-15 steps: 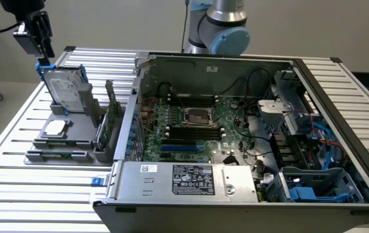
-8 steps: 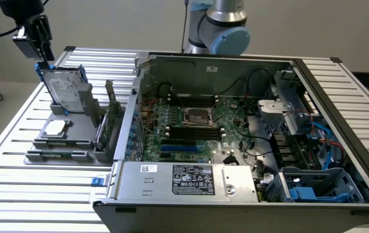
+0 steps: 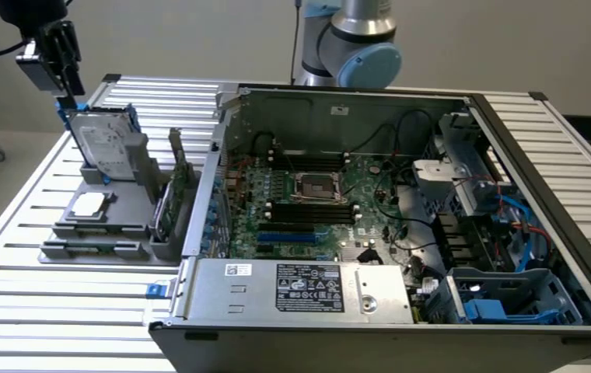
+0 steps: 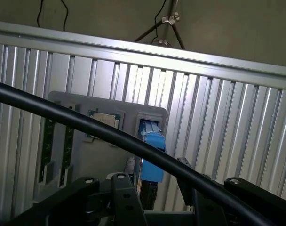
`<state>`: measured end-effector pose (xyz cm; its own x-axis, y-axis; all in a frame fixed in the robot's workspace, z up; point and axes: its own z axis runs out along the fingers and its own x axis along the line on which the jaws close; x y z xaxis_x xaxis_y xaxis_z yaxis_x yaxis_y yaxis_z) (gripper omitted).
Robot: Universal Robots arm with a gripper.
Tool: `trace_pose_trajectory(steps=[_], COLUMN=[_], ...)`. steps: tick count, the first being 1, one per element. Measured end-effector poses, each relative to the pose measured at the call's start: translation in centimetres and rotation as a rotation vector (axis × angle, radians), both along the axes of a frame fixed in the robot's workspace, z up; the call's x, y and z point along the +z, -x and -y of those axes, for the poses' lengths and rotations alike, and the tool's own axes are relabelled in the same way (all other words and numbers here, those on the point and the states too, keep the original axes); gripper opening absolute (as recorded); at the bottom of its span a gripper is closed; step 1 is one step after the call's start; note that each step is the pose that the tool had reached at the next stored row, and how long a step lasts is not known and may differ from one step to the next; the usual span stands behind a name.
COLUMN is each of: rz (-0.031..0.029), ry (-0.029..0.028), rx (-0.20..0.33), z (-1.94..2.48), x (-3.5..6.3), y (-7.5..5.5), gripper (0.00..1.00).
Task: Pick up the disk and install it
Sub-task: 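Pick up the disk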
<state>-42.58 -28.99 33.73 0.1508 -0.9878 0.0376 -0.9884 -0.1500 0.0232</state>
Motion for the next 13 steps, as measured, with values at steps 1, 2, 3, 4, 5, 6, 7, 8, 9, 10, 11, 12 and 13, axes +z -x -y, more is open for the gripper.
trace_pose_trajectory(steps=[1, 2, 3, 4, 5, 6, 7, 8, 9, 10, 11, 12, 13], rz=[-0.0011, -0.0020, -0.0025, -0.0026, -0.0025, -0.0025, -0.0021, -0.0025, -0.0025, -0.0025, -0.0024, -0.0023, -0.0024], ry=[-0.0006, -0.0013, -0.0020, -0.0031, -0.0042, -0.0053, -0.0070, -0.0092, -0.0116, -0.0136, -0.0160, -0.0184, -0.0213], rx=[0.000, 0.000, 0.000, 0.000, -0.001, -0.001, -0.001, -0.001, -0.001, -0.001, -0.001, -0.001, -0.001], z=[0.10, 0.27, 0.51, 0.80, 1.07, 1.27, 1.34, 1.35, 1.36, 1.36, 1.36, 1.36, 1.36], x=[0.03, 0.04, 0.04, 0.01, -0.05, -0.13, -0.24, -0.30, -0.37, -0.44, -0.52, -0.58, -0.62], y=[0.0, 0.0, 0.0, 0.0, 0.0, 0.0, 0.0, -0.1, -0.2, -0.2, -0.3, -0.3, -0.4], gripper=[0.48, 0.48, 0.48, 0.48, 0.48, 0.48, 0.48, 0.48, 0.48, 0.48, 0.48, 0.48, 0.48])
